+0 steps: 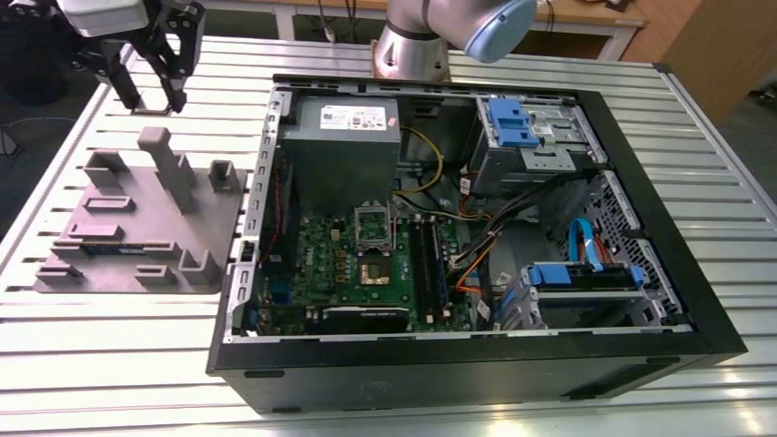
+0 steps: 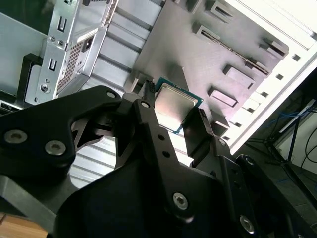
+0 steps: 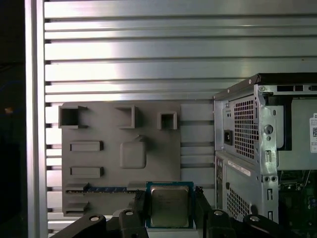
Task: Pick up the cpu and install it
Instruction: 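Pick up the cpu and move it towards the insertion slot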
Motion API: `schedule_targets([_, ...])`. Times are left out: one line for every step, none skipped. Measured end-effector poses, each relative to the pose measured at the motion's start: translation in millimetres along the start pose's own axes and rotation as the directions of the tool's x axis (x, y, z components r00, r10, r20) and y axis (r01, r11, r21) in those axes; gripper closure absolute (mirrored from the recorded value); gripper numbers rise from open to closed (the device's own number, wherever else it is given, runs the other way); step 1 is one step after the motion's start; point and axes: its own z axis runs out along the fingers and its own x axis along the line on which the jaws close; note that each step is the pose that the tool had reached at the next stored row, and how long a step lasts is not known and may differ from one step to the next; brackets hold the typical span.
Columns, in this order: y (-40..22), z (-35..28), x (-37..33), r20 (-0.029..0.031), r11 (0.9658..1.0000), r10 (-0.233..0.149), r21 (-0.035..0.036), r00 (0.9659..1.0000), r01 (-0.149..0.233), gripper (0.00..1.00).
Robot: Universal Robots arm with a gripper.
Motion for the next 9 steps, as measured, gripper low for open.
schedule_targets([0.1, 0.0, -1.6, 0.0000, 1.0000, 0.000, 0.0000, 1.0000, 0.000, 0.53])
schedule_targets([0.1, 0.0, -3.6, 0.0000, 1.0000, 0.000, 0.0000, 1.0000, 0.000, 0.53])
schedule_targets([0.2, 0.1, -5.6, 0.0001, 1.0000, 0.000, -0.0001, 1.0000, 0.000, 0.53])
schedule_targets([0.3, 0.1, -7.7, 0.0001, 1.0000, 0.000, -0.0001, 1.0000, 0.000, 0.53])
schedule_targets([0.3, 0.1, -10.0, 0.0000, 1.0000, 0.000, 0.0000, 1.0000, 0.000, 0.53])
schedule_targets([0.4, 0.1, -12.6, 0.0000, 1.0000, 0.000, 0.0000, 1.0000, 0.000, 0.53])
schedule_targets([0.5, 0.1, -15.6, 0.0000, 1.0000, 0.000, 0.0000, 1.0000, 0.000, 0.53])
schedule_targets([0.6, 0.1, -18.9, -0.0001, 1.0000, 0.000, 0.0000, 1.0000, 0.000, 0.53])
schedule_targets([0.8, 0.2, -22.3, 0.0001, 1.0000, 0.000, -0.0001, 1.0000, 0.000, 0.53])
